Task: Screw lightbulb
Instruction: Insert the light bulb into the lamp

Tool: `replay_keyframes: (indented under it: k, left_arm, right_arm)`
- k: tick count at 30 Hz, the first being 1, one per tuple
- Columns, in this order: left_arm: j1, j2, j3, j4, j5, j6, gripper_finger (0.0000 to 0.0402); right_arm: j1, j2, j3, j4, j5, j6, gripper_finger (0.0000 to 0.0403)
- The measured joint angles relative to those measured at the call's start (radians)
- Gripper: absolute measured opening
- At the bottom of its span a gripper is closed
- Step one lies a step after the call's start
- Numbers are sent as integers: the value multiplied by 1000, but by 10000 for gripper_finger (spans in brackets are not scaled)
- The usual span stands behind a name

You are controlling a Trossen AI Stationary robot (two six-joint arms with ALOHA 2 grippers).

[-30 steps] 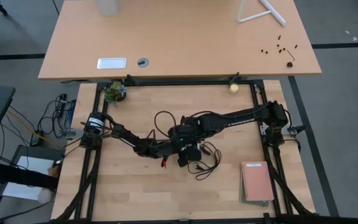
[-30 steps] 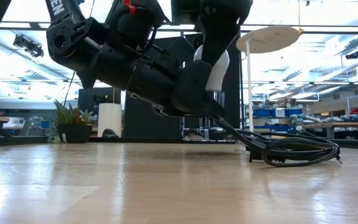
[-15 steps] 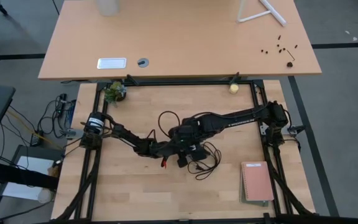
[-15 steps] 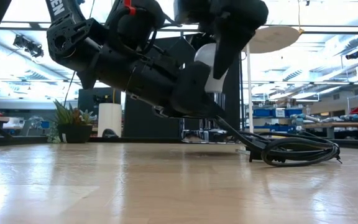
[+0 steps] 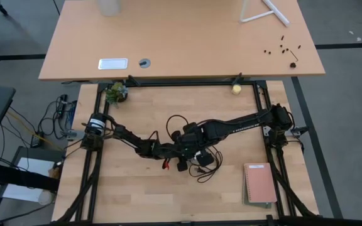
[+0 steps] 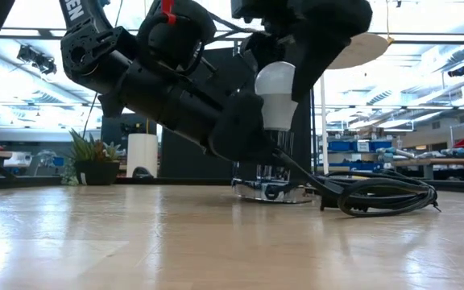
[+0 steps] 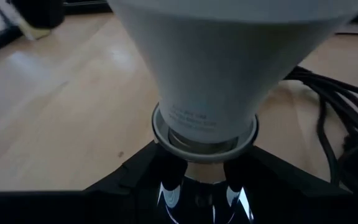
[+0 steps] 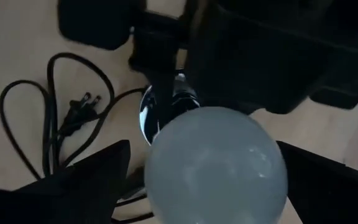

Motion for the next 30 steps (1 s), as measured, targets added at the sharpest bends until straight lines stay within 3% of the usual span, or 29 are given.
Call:
replay_keyframes:
  k: [12, 22, 30]
  left_arm:
    - [1, 0, 0, 2, 71, 0, 195]
    - [7, 0, 0, 8, 76, -8, 195]
    - [8, 1, 0, 5, 77, -26, 195]
  right_arm:
    - [20, -1, 0, 9, 19, -148, 381]
    - [26, 57, 2, -6, 14, -153, 399]
    - [26, 75, 13, -9, 30, -153, 389]
